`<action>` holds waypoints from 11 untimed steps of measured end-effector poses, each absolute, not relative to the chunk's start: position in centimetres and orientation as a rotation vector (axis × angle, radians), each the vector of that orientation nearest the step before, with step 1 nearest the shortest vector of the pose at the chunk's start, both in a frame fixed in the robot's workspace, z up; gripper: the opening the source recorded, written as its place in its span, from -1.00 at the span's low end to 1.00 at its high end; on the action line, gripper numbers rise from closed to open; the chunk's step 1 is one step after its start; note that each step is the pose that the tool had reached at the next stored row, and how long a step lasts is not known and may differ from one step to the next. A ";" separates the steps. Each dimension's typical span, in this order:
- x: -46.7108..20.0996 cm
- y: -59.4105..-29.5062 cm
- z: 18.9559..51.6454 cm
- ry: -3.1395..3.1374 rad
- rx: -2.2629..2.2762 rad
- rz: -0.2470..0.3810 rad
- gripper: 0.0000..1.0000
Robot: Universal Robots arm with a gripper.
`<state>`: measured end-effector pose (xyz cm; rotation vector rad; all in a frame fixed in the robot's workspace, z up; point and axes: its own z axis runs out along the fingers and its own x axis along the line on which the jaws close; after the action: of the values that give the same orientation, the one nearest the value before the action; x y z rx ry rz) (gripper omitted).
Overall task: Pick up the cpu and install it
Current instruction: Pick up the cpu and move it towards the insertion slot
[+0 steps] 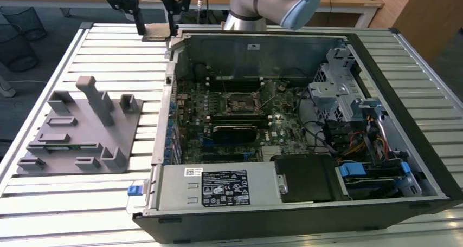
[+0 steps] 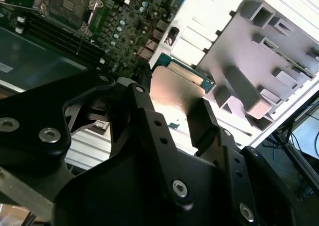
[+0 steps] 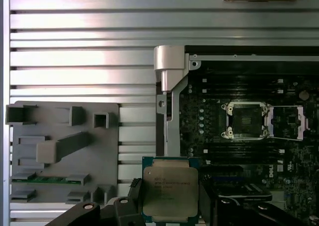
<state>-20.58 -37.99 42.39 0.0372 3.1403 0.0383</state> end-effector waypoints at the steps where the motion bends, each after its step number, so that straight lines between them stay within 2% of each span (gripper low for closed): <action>1: -20.3 -38.0 42.4 3.140 0.037 0.038 0.07; 11: -16.3 -37.9 42.4 3.140 0.037 0.038 0.07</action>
<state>-16.32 -37.94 42.39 0.0372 3.1403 0.0382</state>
